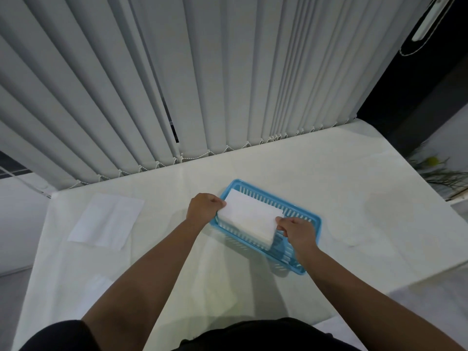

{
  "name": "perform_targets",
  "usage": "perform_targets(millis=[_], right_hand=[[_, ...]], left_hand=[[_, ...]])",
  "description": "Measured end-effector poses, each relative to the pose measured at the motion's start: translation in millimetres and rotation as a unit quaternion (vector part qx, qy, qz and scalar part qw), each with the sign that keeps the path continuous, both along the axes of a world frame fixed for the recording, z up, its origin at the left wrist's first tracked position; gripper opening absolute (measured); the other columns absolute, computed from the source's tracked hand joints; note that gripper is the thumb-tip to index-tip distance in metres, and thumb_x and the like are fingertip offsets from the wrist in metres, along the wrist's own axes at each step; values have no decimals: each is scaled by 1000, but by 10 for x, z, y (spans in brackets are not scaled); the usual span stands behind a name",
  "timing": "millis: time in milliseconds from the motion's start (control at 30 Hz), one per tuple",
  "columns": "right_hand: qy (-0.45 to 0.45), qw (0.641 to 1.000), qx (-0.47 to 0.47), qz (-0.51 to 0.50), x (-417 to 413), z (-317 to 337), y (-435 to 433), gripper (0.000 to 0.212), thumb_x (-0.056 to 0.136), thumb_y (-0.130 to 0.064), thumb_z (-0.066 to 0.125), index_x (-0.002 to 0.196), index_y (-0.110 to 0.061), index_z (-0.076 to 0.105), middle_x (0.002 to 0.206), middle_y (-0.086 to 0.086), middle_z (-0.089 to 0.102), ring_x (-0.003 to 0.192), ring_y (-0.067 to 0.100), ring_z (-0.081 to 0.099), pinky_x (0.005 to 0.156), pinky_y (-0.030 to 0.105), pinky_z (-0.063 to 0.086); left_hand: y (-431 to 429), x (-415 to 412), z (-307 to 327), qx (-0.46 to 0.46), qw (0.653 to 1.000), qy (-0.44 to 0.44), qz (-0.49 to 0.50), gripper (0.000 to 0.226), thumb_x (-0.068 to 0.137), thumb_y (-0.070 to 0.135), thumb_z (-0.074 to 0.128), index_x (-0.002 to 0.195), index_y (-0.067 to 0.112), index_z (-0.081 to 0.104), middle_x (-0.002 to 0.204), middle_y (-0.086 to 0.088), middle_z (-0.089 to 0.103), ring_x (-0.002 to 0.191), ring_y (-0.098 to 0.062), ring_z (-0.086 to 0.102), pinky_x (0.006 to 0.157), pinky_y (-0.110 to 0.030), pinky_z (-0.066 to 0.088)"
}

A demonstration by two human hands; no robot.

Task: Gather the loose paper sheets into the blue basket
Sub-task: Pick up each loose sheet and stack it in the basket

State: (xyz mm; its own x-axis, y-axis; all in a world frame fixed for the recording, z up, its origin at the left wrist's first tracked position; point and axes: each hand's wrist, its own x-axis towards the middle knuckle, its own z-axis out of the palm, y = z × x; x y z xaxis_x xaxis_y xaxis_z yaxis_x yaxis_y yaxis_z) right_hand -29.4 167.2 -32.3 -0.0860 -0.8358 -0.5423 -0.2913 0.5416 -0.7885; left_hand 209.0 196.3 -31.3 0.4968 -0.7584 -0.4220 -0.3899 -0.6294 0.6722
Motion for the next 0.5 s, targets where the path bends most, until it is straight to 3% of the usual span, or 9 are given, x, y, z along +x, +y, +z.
perform_targets(millis=[300,500], right_hand=[[28,1000,-1,11,-3,-45,0,17,83,-24,72,81,-7,66,76,3,63,71,17,55,62,28,45],[56,998,-16,25,-37,-115,50,20,87,-26,66,76,-9,64,82,9,67,73,20,57,66,32,45]], left_hand=[[-31,18,-61,15,998,-48,-32,25,87,33,60,95,15,76,95,0,73,81,-16,60,71,-26,45],[-46,7,-65,21,996,-68,-51,30,91,35,54,94,13,75,94,-3,72,79,-18,59,69,-27,42]])
